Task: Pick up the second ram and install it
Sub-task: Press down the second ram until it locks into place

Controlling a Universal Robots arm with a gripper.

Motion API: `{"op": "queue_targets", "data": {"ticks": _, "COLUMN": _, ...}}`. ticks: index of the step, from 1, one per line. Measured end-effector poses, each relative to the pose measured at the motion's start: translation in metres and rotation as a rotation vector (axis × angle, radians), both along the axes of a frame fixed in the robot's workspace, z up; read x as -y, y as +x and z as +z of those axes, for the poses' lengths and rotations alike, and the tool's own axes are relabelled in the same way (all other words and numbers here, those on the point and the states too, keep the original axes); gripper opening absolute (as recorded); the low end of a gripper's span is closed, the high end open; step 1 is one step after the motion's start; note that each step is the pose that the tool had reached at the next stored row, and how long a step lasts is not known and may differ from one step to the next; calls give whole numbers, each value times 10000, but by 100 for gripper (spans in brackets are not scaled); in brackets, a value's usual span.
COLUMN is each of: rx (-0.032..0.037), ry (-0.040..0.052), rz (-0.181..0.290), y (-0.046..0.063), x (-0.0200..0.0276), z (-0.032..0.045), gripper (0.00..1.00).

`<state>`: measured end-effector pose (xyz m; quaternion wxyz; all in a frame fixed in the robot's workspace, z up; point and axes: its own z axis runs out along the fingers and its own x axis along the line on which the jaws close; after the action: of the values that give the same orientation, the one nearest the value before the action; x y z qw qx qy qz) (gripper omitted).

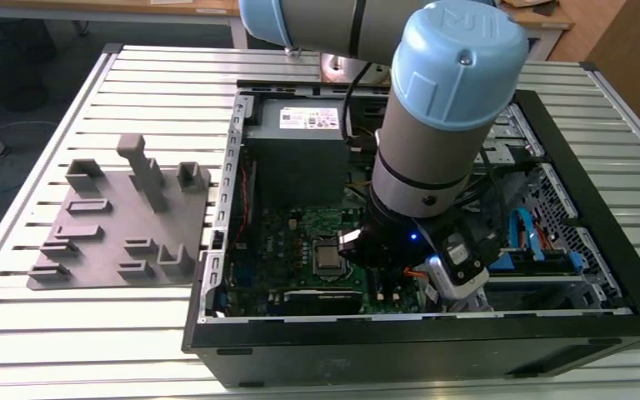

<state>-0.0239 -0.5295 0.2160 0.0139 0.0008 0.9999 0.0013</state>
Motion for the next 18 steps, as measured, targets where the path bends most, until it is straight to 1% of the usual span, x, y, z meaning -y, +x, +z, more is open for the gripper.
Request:
{"op": "queue_targets", "data": {"ticks": 2, "rx": 4, "ry": 11, "rz": 0, "y": 0, "x": -2, "z": 8, "gripper": 7}}
{"op": "queue_targets", "data": {"ticks": 3, "rx": 12, "ry": 36, "rz": 0, "y": 1, "x": -4, "z": 27, "gripper": 7}}
{"op": "queue_targets", "data": {"ticks": 4, "rx": 15, "ry": 40, "rz": 0, "y": 2, "x": -5, "z": 62, "gripper": 7}}
{"op": "queue_targets", "data": {"ticks": 6, "rx": 7, "ry": 7, "rz": 0, "y": 0, "x": -1, "z": 163, "gripper": 7}}
{"op": "queue_targets", "data": {"ticks": 14, "rx": 25, "ry": 5, "rz": 1, "y": 0, "x": -8, "z": 517, "gripper": 7}}
{"op": "queue_targets", "data": {"ticks": 15, "rx": 28, "ry": 6, "rz": 0, "y": 0, "x": -14, "z": 549, "gripper": 7}}
{"op": "queue_targets", "data": {"ticks": 16, "rx": 29, "ry": 9, "rz": -2, "y": -1, "x": -33, "z": 560, "gripper": 7}}
{"op": "queue_targets", "data": {"ticks": 17, "rx": 29, "ry": 9, "rz": -1, "y": 0, "x": -58, "z": 566, "gripper": 7}}
{"op": "queue_targets", "data": {"ticks": 18, "rx": 30, "ry": 7, "rz": 0, "y": -1, "x": -96, "z": 568, "gripper": 7}}
